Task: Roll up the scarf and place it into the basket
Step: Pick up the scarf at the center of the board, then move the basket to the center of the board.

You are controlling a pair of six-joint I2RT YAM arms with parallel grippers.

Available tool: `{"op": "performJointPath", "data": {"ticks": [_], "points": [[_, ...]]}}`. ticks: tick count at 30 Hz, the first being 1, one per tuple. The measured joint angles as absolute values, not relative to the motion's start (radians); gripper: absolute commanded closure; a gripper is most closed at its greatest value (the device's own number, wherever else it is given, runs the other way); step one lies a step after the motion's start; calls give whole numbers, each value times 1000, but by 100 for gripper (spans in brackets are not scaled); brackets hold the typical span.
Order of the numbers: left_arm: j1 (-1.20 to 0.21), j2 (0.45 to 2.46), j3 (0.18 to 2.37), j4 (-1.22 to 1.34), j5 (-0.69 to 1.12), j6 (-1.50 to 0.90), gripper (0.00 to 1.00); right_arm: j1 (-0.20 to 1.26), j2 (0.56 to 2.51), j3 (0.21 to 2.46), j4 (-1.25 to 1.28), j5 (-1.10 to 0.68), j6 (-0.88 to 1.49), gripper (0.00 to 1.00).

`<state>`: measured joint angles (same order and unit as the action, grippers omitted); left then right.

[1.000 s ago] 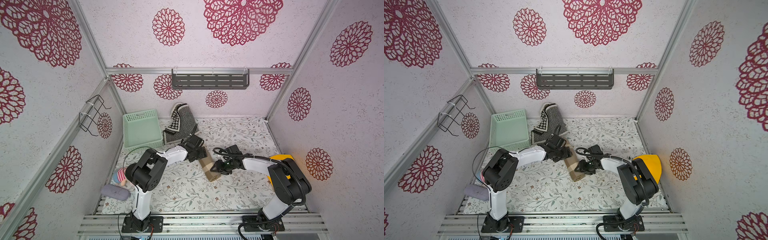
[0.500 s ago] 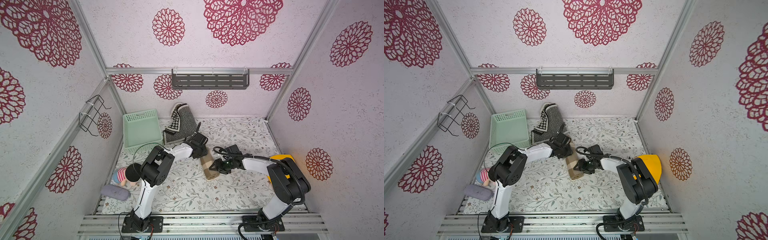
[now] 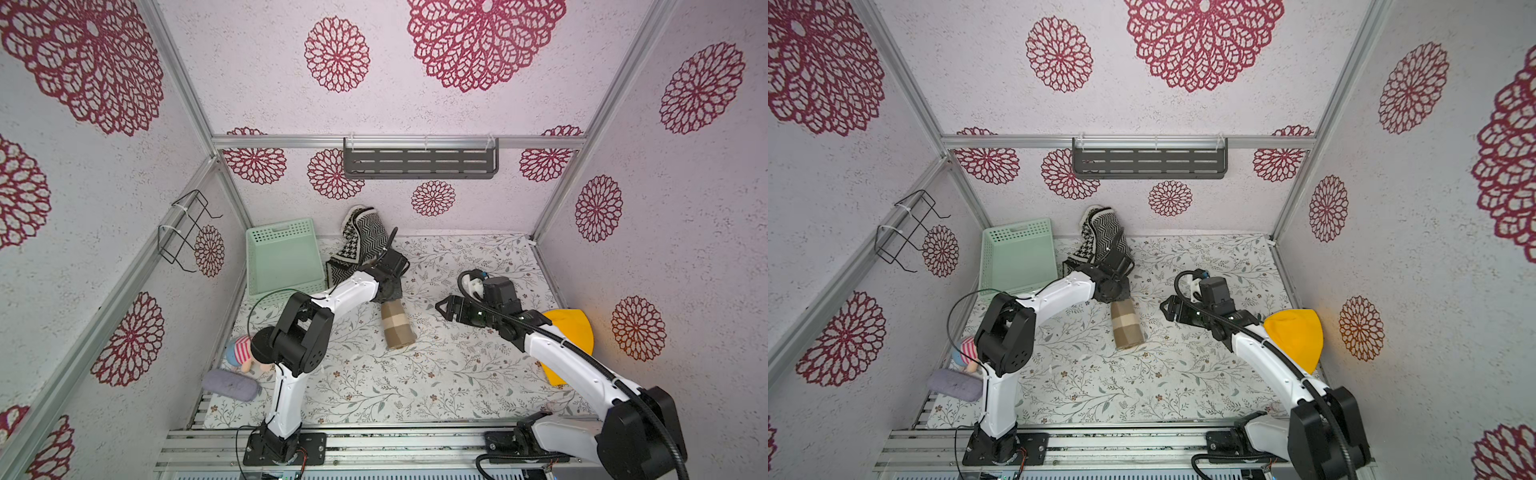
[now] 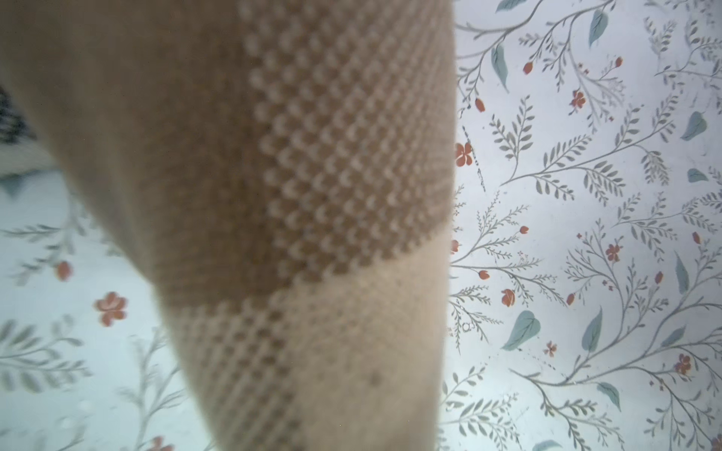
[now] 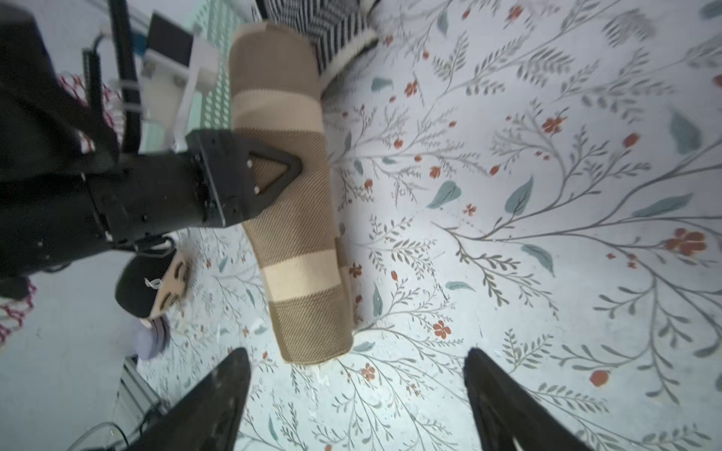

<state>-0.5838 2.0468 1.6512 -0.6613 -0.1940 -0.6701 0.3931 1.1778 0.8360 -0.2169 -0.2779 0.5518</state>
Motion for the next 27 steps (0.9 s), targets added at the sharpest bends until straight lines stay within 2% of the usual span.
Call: {"op": "performJointPath", "data": {"ticks": [8,15,20,27], "points": [[-445,1874,1788,-822,-193,-495,100,392,1024,845,-258,-82,516,1],[-286,1860,1894,-926,-145,-322,100,392,966,845,-290,43,489,1],[-150,1916,2008,-979,-64,-199,100,392,964,845,-293,86,489,1],[50,2097,2200,-1011,127,-89,100,392,1020,846,-296,119,490,1]]}}
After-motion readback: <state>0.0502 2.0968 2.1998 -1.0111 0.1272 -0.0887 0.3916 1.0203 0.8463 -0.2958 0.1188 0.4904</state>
